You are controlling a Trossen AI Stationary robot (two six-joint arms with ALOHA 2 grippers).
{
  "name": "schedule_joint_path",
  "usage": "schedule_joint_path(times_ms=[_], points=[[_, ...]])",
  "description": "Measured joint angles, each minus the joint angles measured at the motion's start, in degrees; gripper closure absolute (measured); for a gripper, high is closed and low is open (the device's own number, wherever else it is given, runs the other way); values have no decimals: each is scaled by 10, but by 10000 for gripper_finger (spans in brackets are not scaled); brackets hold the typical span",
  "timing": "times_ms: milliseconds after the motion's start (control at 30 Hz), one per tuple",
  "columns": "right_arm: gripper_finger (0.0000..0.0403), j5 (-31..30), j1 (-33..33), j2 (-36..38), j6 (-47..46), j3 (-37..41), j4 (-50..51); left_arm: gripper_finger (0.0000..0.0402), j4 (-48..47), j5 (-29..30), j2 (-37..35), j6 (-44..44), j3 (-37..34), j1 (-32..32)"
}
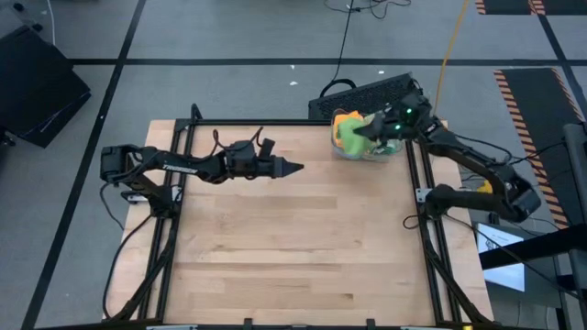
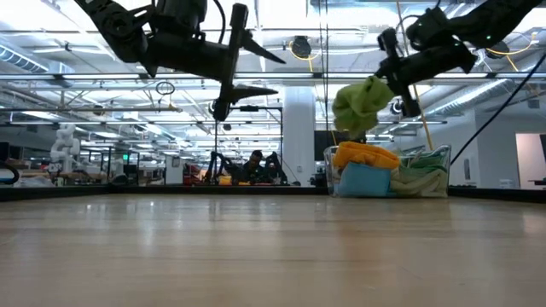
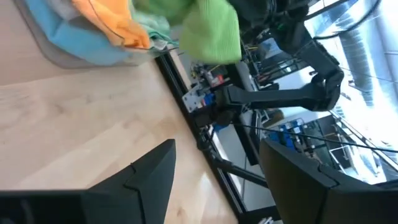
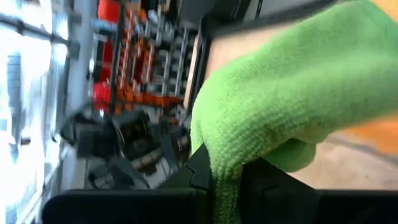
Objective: Fold microfiber towels
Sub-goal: Put the green microfiber towel into the transparent bin
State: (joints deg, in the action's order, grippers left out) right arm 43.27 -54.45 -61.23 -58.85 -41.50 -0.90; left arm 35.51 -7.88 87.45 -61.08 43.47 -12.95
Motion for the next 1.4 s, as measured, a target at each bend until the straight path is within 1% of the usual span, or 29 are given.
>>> schedule_joint_path(times_ms=[133,233,400,500,700,833,967,1067,1167,1300,1400], points=[[374,5,-61,16,17,0,17,165,4,-1,0,-1,0,1],[377,18,-107,16,72,0,71,165,2,-1,0,-1,0,4],[378,14,-170,8,183,0,178,165,2,-1,-4,6,0,11],[378,-12,-187,2,235,0,208,165,2,-1,-4,6,0,14],[374,-48,-190,-33,284,0,199,165,2,-2,-4,14,0,15],[367,-113,-190,-52,310,0,200,165,2,-2,-4,14,0,15],[363,-176,-190,-54,325,0,211,165,2,-7,-4,8,0,16],[342,-203,-178,-54,321,-2,222,165,2,-8,-4,8,0,22],[304,-243,-154,-55,326,-25,270,165,2,-11,-4,7,0,26],[249,-322,-119,-54,352,-77,347,165,2,-12,-4,6,0,32],[218,-377,-96,-54,362,-104,381,165,2,-13,-4,6,0,37]])
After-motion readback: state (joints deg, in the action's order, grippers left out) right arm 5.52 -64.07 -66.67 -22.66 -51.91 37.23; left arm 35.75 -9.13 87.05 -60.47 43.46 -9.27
